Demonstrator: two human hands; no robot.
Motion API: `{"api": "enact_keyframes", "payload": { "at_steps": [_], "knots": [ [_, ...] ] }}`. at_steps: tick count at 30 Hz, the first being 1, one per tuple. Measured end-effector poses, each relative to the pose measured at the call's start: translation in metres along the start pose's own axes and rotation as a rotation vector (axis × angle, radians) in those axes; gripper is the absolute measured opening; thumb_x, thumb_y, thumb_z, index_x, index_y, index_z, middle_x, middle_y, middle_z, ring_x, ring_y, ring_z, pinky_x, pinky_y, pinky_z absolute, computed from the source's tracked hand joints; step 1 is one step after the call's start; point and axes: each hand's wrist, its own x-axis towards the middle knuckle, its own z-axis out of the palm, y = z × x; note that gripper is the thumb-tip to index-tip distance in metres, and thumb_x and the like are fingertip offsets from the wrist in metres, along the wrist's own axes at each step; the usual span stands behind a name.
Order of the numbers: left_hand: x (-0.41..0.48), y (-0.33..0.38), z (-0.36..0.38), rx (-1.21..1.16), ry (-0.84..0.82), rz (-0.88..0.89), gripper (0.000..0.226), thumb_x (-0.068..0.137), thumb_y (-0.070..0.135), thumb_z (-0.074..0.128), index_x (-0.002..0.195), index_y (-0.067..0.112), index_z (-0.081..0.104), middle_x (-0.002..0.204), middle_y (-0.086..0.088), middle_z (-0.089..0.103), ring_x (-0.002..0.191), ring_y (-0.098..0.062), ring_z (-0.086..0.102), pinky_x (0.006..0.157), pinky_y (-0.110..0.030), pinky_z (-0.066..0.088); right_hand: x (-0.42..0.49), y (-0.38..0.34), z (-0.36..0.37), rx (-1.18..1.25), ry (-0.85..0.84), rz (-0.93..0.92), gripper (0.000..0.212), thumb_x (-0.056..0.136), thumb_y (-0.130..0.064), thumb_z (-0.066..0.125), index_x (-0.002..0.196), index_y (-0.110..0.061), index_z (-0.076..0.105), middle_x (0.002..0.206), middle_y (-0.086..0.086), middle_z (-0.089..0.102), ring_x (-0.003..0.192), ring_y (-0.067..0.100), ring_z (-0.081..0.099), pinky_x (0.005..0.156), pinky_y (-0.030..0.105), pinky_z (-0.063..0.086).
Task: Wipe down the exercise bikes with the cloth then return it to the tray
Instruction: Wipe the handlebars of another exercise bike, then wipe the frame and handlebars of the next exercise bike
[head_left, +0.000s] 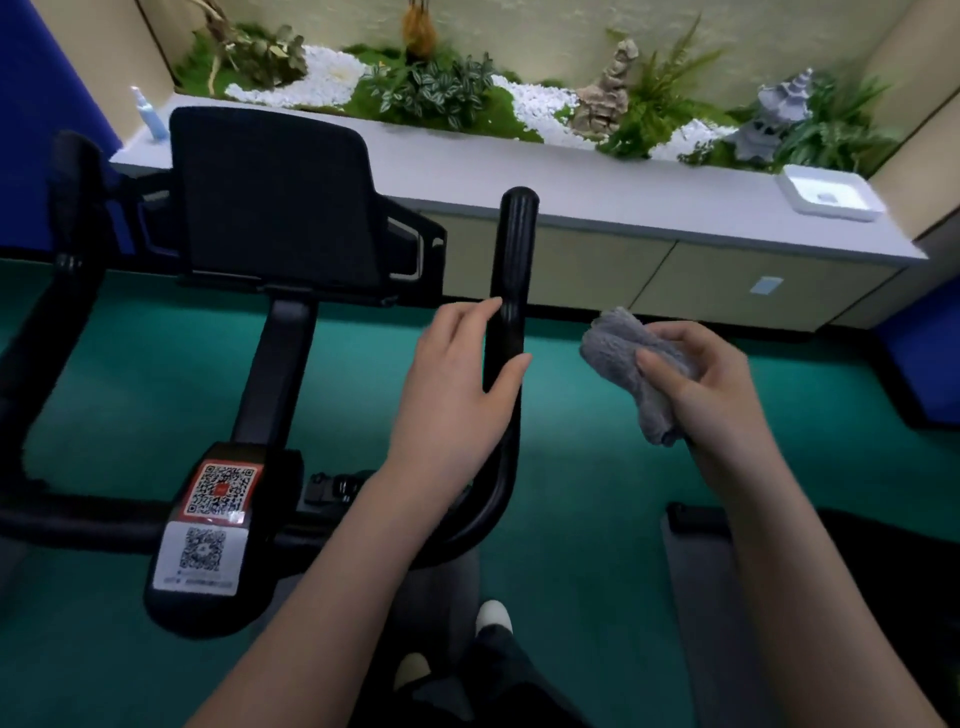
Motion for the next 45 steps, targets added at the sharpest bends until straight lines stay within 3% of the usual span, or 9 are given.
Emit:
{"api": "enact_keyframes", "payload": {
  "at_steps": [7,13,18,21,25,31,35,41,45],
  "knots": [
    [-0.020,0.034,0.025,0.147,-0.154,0.244,0.042,0.090,0.028,0.059,0.127,0.008,0.055,0.129,-0.005,0.053,0.122,-0.023,0.046,0.105,-0.039,0.035,-0.063,0.036,-0.021,-0.017,0.164,0.061,0.017,0.087,0.002,0.062,0.098,-0.011,0.062,0.093,0.007,0.064,0.080,0.011,0.056,0.073,0.021,0.045],
    [-0.032,0.052,0.061,0.330,-0.304,0.346,0.044,0.093,0.032,0.054,0.131,0.011,0.051,0.137,-0.005,0.047,0.129,-0.023,0.041,0.108,-0.039,0.031,-0.081,0.053,-0.051,0.052,0.220,0.013,0.029,0.086,0.004,0.062,0.087,-0.024,0.060,0.085,-0.003,0.065,0.075,0.005,0.057,0.074,0.021,0.045],
    [-0.042,0.072,0.111,0.460,-0.402,0.327,0.047,0.094,0.036,0.051,0.135,0.014,0.045,0.142,-0.002,0.041,0.130,-0.022,0.037,0.106,-0.039,0.032,-0.095,0.072,-0.111,0.078,0.287,-0.018,0.029,0.087,0.003,0.062,0.087,-0.026,0.060,0.084,-0.009,0.063,0.072,-0.007,0.057,0.072,0.010,0.044],
    [-0.052,0.087,0.150,0.522,-0.454,0.287,0.049,0.095,0.038,0.048,0.137,0.015,0.042,0.142,-0.002,0.040,0.129,-0.022,0.039,0.106,-0.038,0.032,-0.106,0.086,-0.162,0.074,0.344,0.012,0.021,0.089,0.001,0.061,0.091,-0.020,0.061,0.085,-0.010,0.063,0.073,-0.005,0.057,0.072,0.011,0.045],
    [-0.063,0.110,0.207,0.570,-0.515,0.258,0.050,0.095,0.041,0.047,0.138,0.016,0.040,0.142,-0.002,0.041,0.129,-0.021,0.039,0.106,-0.037,0.033,-0.118,0.105,-0.235,0.084,0.415,0.063,0.013,0.089,0.000,0.060,0.097,-0.011,0.062,0.089,-0.002,0.064,0.078,0.004,0.058,0.076,0.019,0.046],
    [-0.074,0.144,0.271,0.587,-0.549,0.232,0.052,0.094,0.043,0.047,0.138,0.015,0.040,0.141,-0.002,0.042,0.129,-0.022,0.040,0.104,-0.037,0.034,-0.124,0.138,-0.311,0.038,0.437,0.168,0.012,0.089,-0.001,0.061,0.100,-0.007,0.062,0.094,0.004,0.064,0.090,0.019,0.060,0.090,0.044,0.048],
    [-0.069,0.148,0.291,0.635,-0.568,0.178,0.056,0.094,0.047,0.045,0.141,0.017,0.035,0.146,-0.001,0.037,0.132,-0.021,0.036,0.106,-0.037,0.031,-0.106,0.153,-0.329,0.071,0.415,0.221,0.012,0.089,-0.003,0.062,0.099,-0.009,0.062,0.096,0.007,0.065,0.091,0.022,0.061,0.092,0.047,0.049],
    [-0.042,0.126,0.299,0.659,-0.555,0.055,0.063,0.094,0.052,0.043,0.145,0.018,0.028,0.151,-0.002,0.029,0.139,-0.022,0.027,0.110,-0.040,0.025,-0.047,0.161,-0.317,0.097,0.309,0.184,0.016,0.088,0.002,0.061,0.095,-0.013,0.061,0.092,0.003,0.064,0.081,0.009,0.059,0.081,0.023,0.047],
    [-0.006,0.109,0.315,0.647,-0.544,-0.004,0.064,0.093,0.053,0.043,0.145,0.019,0.027,0.152,-0.001,0.027,0.140,-0.020,0.024,0.111,-0.038,0.022,0.005,0.166,-0.308,0.045,0.230,0.177,0.024,0.088,0.001,0.062,0.090,-0.023,0.061,0.089,-0.003,0.065,0.084,0.013,0.060,0.084,0.031,0.047]
  ]
}}
